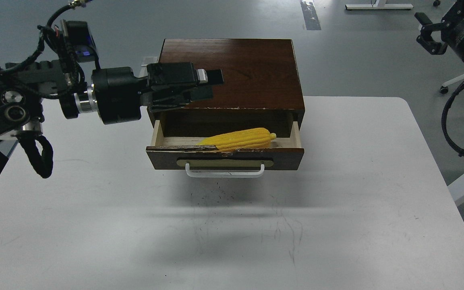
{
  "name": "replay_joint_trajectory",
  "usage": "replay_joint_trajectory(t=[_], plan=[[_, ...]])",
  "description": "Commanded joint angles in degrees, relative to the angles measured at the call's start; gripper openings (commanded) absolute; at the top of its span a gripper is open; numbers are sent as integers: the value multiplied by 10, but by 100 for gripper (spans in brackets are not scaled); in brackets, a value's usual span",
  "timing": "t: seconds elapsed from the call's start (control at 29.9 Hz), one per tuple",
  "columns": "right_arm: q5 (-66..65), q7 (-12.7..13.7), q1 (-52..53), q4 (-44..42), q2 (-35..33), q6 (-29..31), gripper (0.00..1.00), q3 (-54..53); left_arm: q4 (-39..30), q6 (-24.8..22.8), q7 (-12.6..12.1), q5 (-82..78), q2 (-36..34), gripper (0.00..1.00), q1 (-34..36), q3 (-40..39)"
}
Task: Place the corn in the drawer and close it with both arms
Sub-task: 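Withdraw the right arm and bring the left hand toward the drawer front, then place the left hand against the drawer front beside the white handle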
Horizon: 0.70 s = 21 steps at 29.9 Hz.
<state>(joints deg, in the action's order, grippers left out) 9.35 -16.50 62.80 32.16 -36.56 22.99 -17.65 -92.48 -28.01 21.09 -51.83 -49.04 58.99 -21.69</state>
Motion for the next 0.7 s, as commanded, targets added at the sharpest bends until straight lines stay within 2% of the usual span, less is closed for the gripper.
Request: replay_joint_trajectory(t=[0.0,0.07,0.1,0.33,0.43,0.67], plan=[[1,-1,-17,-1,0,12,100,-35,-40,0,5,-62,-6,17,-3,9],[2,-2,-19,-1,0,12,100,-44,-56,0,4,-101,-6,8,-12,22],[4,-3,-19,-1,0,13,100,-48,-71,0,4,-132,-8,0,-15,33],[22,-6,-52,-10,7,34,100,-94,-81,0,2,-309,18,0,-20,74],[59,2,-83,-22,10,40,100,-127,-81,0,2,-385,32,0,-26,93],[122,1,-130,-76,63,50,100,-147,-74,0,2,-480,71,0,-35,115]])
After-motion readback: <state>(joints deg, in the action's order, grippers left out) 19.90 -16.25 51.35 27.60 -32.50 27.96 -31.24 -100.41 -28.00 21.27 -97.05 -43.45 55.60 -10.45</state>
